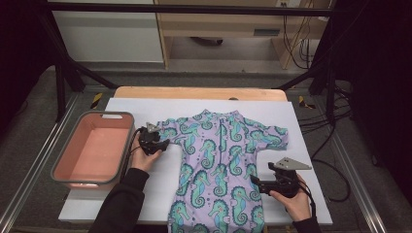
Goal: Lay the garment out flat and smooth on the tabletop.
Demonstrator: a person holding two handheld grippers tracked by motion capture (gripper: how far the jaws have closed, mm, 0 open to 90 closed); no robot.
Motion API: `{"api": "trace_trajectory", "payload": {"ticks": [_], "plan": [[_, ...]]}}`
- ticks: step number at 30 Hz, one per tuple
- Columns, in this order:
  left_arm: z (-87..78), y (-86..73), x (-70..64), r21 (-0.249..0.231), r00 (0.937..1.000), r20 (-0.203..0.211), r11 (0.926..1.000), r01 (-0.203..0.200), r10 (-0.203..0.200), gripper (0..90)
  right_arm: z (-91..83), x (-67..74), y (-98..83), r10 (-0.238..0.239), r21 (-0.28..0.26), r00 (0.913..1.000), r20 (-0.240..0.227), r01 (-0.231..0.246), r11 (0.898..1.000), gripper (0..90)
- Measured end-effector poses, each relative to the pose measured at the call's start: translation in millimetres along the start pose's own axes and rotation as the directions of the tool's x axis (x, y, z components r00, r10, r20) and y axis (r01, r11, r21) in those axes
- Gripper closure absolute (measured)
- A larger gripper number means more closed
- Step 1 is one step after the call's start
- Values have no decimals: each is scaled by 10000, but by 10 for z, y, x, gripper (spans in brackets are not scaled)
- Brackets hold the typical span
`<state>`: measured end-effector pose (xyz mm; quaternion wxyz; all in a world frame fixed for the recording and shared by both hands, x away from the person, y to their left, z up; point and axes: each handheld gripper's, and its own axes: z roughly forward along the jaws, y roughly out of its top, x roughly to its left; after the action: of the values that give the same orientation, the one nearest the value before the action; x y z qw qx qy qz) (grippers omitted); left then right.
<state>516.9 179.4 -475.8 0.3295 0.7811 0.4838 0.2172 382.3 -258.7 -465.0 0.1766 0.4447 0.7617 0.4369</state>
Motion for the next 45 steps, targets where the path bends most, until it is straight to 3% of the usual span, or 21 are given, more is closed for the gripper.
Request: {"api": "trace_trajectory", "payload": {"ticks": [2,5,9,11,16,18,21,24,27,30,32,39,45], "plan": [[-16,-3,10,120,9998,-190,9999,-48,50,763,4,-2,-2,-42,6,10000,-2,42,10000,126],[-50,0,-13,339,9995,-298,9994,-54,64,853,2,0,-3,-54,22,10000,-15,54,10000,126],[-170,-16,-98,670,9978,-375,9964,-517,543,872,-6,-11,-6,-25,-20,10000,11,25,10000,128],[-253,-40,-134,563,9952,-637,9959,-710,746,873,-12,-10,-5,2,-54,10000,-3,-2,10000,128],[-279,-63,-137,613,9950,-664,9956,-707,748,863,-6,2,-6,-53,-11,9999,-86,53,10000,119],[-259,-65,-109,554,9964,-660,9973,-489,525,822,-11,11,-4,-69,-46,9999,-118,68,10000,114],[-279,-71,-81,214,9998,-188,9998,-59,63,658,-22,10,1,-31,-90,9999,-158,30,10000,99],[-328,-73,-80,-285,9997,207,9995,110,-104,500,-24,3,-12,-6,-79,9998,-185,5,10000,93],[-368,-67,-91,-582,9933,1088,9973,456,-391,354,-26,4,-22,15,-69,9998,-201,-16,10000,83],[-401,-47,-113,-791,9873,1510,9950,609,-484,246,-25,2,-27,-23,-94,9998,-214,21,10000,77],[-424,-25,-120,-877,9848,1664,9941,643,-490,198,-22,-1,-28,-18,-92,9998,-207,16,10000,76],[-433,64,-137,-871,9668,2524,9942,637,-398,50,-7,-6,-31,-9,-1,9998,-219,9,10000,67],[-374,96,-145,-671,9664,2522,9953,696,-506,31,-4,-1,-28,-64,13,9998,-209,65,10000,63]]}}
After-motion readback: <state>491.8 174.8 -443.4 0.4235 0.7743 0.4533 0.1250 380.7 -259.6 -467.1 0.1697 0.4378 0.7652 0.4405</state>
